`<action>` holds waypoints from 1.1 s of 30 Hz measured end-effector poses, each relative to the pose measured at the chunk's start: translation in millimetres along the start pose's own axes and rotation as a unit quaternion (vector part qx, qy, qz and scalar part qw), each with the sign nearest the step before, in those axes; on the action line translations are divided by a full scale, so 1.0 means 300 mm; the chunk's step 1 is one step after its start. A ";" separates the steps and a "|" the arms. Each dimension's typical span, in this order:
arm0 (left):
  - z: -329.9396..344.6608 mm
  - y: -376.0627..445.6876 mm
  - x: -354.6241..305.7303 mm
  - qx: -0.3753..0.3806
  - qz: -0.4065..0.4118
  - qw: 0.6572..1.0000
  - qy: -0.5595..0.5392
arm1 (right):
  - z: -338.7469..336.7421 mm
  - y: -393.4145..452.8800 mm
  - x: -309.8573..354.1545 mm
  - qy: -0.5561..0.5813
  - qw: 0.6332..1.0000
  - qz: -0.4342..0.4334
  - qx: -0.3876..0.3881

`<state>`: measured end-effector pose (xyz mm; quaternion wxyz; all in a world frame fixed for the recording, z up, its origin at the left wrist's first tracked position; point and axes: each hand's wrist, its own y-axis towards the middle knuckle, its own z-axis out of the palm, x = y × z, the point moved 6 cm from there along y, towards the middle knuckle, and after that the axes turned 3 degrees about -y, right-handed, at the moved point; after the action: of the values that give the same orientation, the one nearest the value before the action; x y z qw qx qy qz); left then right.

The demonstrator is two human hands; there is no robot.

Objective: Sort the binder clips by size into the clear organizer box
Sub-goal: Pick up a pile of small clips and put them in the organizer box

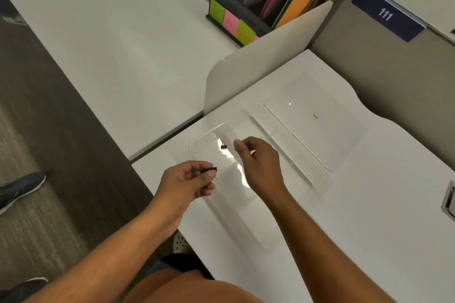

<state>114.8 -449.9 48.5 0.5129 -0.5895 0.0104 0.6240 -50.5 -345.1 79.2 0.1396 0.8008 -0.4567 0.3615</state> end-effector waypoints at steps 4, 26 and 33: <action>-0.020 0.033 0.010 -0.002 -0.007 1.000 0.002 | 0.025 0.041 0.084 0.049 0.997 -0.010 0.054; 0.027 0.103 -0.103 -0.032 0.160 0.956 0.243 | 0.044 -0.007 0.024 0.067 0.996 0.040 0.035; 0.046 0.111 -0.133 -0.029 0.264 0.864 0.427 | 0.038 -0.055 -0.008 0.040 0.998 0.044 0.006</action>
<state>74.3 -482.2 63.0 0.2568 -0.7878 0.3659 0.4237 -32.3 -340.9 71.4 0.1372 0.7659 -0.4832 0.4013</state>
